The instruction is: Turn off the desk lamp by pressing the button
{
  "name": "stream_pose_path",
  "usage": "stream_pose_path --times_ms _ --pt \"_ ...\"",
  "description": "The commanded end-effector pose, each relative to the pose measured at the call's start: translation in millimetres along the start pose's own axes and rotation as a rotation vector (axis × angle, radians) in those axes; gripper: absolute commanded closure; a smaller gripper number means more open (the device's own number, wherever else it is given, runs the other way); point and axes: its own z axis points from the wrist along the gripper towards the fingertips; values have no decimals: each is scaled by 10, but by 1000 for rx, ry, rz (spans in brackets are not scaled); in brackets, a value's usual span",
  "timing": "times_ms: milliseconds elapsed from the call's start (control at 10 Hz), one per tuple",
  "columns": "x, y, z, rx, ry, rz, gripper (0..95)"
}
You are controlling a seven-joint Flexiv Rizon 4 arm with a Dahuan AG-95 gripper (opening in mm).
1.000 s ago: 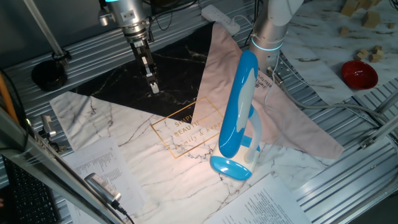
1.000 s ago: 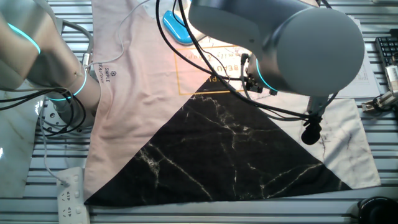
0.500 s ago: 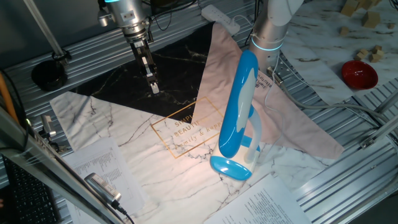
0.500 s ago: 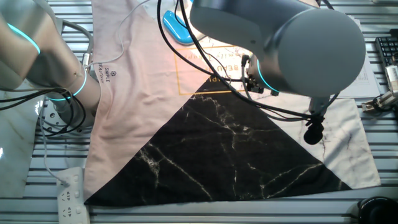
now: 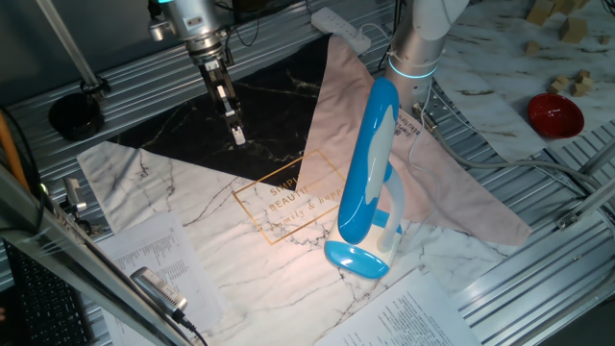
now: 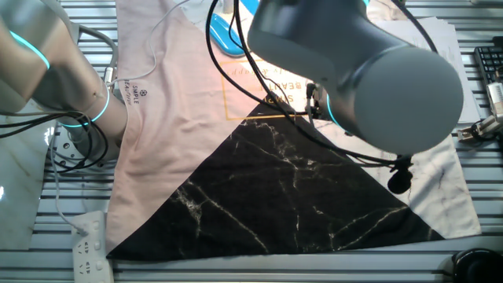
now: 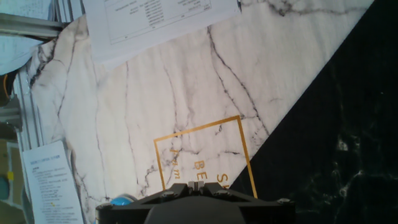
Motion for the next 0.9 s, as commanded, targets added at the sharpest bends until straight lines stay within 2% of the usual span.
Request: stream_pose_path --times_ms 100,500,600,700,800,900 --pt "15 -8 4 4 -5 -15 950" --pt "32 -24 5 6 9 9 950" --pt "32 -24 5 18 23 2 950" --pt "32 -24 5 119 27 -29 950" --pt "32 -24 5 127 32 -58 950" --pt "32 -24 5 67 49 -99 950"
